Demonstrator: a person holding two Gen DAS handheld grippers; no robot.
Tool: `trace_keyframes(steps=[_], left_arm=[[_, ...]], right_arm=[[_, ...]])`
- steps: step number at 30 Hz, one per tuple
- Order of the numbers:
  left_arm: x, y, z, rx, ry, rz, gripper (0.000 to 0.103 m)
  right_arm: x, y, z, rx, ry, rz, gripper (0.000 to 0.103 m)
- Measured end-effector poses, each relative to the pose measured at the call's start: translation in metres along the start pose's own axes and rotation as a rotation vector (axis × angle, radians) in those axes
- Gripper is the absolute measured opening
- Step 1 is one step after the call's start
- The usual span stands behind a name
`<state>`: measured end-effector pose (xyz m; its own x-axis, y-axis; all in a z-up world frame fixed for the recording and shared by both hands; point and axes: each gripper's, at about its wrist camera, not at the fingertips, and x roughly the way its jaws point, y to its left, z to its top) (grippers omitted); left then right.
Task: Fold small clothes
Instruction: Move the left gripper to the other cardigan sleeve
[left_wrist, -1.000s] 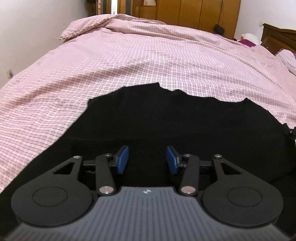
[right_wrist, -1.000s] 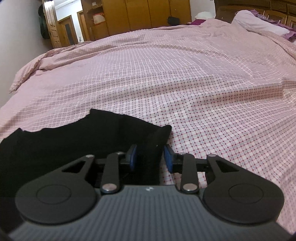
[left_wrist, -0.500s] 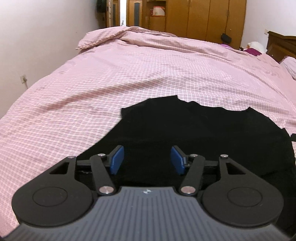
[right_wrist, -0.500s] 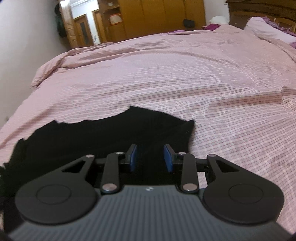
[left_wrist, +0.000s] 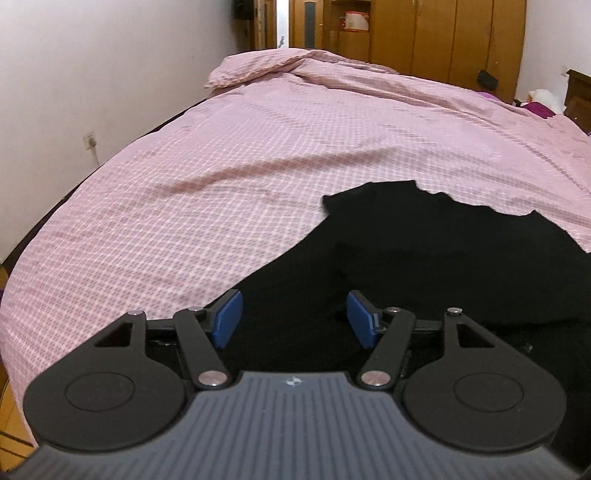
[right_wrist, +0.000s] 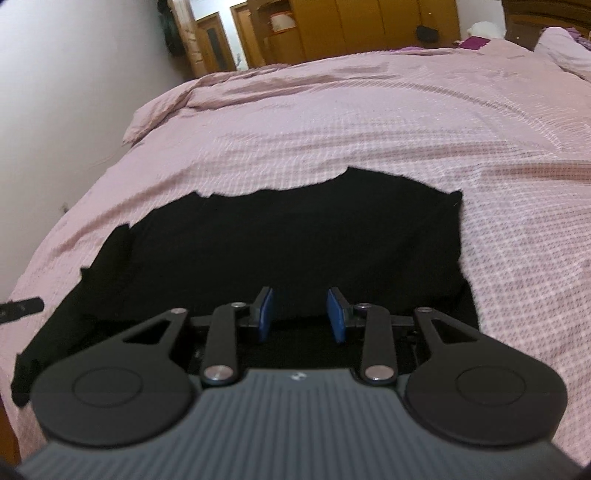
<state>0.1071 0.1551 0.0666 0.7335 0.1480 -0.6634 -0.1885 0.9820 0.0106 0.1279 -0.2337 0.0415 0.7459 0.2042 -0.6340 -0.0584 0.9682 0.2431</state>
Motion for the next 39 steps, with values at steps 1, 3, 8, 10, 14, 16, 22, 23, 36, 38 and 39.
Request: trace_keyframes(steps=[1, 3, 8, 10, 14, 16, 22, 23, 36, 38, 39], left_arm=[[0.0, 0.004, -0.002, -0.002, 0.004, 0.001, 0.069], [0.0, 0.012, -0.007, -0.009, 0.012, 0.003, 0.07], [0.009, 0.027, -0.018, -0.024, 0.047, 0.006, 0.071], [0.013, 0.032, -0.024, -0.03, 0.061, 0.006, 0.073], [0.02, 0.041, -0.034, -0.038, 0.085, 0.006, 0.076], [0.024, 0.045, -0.038, -0.046, 0.095, 0.005, 0.076], [0.032, 0.055, -0.045, -0.063, 0.121, 0.002, 0.076], [0.032, 0.056, -0.046, -0.065, 0.122, 0.0, 0.077], [0.04, 0.057, -0.047, -0.07, 0.129, -0.018, 0.077], [0.042, 0.056, -0.048, -0.068, 0.133, -0.02, 0.081], [0.044, 0.056, -0.048, -0.062, 0.134, -0.02, 0.083]], right_arm=[[0.0, 0.003, -0.004, -0.006, 0.005, 0.0, 0.035], [0.001, 0.009, -0.011, -0.018, 0.019, 0.001, 0.035], [0.009, 0.019, -0.026, -0.019, 0.056, 0.007, 0.036], [0.013, 0.021, -0.032, -0.015, 0.072, 0.004, 0.036], [0.02, 0.026, -0.042, -0.012, 0.101, -0.007, 0.036], [0.023, 0.028, -0.046, -0.012, 0.112, -0.016, 0.036], [0.028, 0.031, -0.051, -0.021, 0.124, -0.044, 0.037], [0.028, 0.033, -0.052, -0.025, 0.124, -0.045, 0.041], [0.031, 0.042, -0.053, -0.056, 0.128, -0.069, 0.049], [0.031, 0.044, -0.052, -0.057, 0.127, -0.071, 0.05], [0.03, 0.044, -0.052, -0.058, 0.127, -0.07, 0.05]])
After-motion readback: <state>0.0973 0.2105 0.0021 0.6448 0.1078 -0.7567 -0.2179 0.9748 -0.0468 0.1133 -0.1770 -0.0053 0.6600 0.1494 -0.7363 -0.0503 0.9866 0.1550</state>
